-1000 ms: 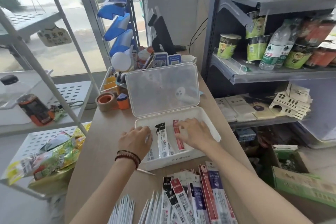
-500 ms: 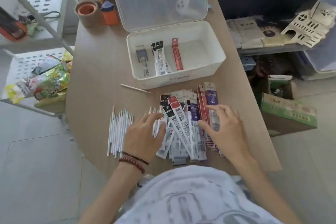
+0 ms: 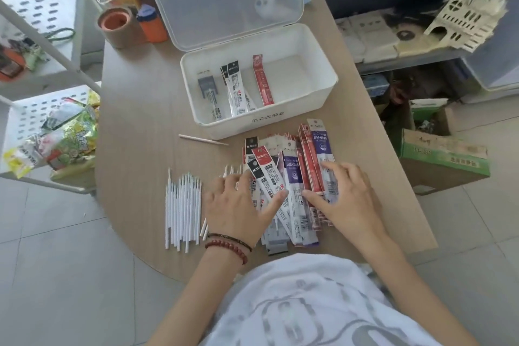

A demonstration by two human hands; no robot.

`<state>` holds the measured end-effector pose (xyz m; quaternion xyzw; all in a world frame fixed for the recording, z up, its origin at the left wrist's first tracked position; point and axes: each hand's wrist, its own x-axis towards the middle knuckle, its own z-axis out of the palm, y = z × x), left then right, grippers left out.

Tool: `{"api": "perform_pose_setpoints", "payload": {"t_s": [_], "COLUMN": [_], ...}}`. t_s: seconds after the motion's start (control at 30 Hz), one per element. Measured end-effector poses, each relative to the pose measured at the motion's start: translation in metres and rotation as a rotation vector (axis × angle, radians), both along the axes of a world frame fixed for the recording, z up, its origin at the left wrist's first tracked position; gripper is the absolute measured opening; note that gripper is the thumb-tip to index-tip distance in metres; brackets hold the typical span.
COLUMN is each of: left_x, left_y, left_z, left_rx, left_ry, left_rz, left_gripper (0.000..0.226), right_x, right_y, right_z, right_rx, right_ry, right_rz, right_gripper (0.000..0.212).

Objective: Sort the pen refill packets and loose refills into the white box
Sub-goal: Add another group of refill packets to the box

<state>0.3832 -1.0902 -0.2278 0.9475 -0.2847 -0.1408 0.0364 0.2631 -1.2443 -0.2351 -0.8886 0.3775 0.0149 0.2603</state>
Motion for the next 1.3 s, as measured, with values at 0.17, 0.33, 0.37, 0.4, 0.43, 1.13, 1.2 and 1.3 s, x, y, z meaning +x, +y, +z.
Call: {"api": "perform_pose_setpoints", "payload": {"t_s": [0.17, 0.33, 0.37, 0.4, 0.43, 1.13, 1.2, 1.3], "left_x": [-0.009, -0.012, -0.013, -0.013, -0.013, -0.020, -0.017, -0.012], "left_y": [-0.019, -0.034, -0.033, -0.031, -0.029, -0.032, -0.031, -0.029], "left_z": [0.009, 0.007, 0.006, 0.005, 0.003, -0.003, 0.000, 0.005], "left_rx": [0.086, 0.080, 0.066, 0.052, 0.040, -0.181, -0.234, -0.293], "left_ry": [0.065, 0.113, 0.122, 0.129, 0.134, 0.175, 0.186, 0.219], "left_rz": [-0.008, -0.007, -0.006, -0.002, 0.003, 0.125, 0.161, 0.198], "left_gripper": [0.114, 0.114, 0.113, 0.112, 0.112, 0.089, 0.084, 0.073], "right_x": [0.006, 0.009, 0.008, 0.007, 0.007, 0.005, 0.007, 0.009], "right_y": [0.007, 0.000, 0.000, 0.001, 0.002, -0.012, -0.012, -0.015], "right_z": [0.000, -0.004, -0.005, -0.006, -0.006, -0.002, 0.000, 0.002], "right_rx": [0.066, 0.014, 0.019, 0.020, 0.017, 0.074, 0.069, 0.071], "right_ry": [0.036, 0.038, 0.030, 0.025, 0.024, -0.022, -0.017, 0.005], "right_rz": [-0.031, -0.014, -0.014, -0.015, -0.013, 0.034, 0.030, 0.033], "right_gripper": [0.093, 0.086, 0.085, 0.085, 0.085, 0.064, 0.065, 0.065]}}
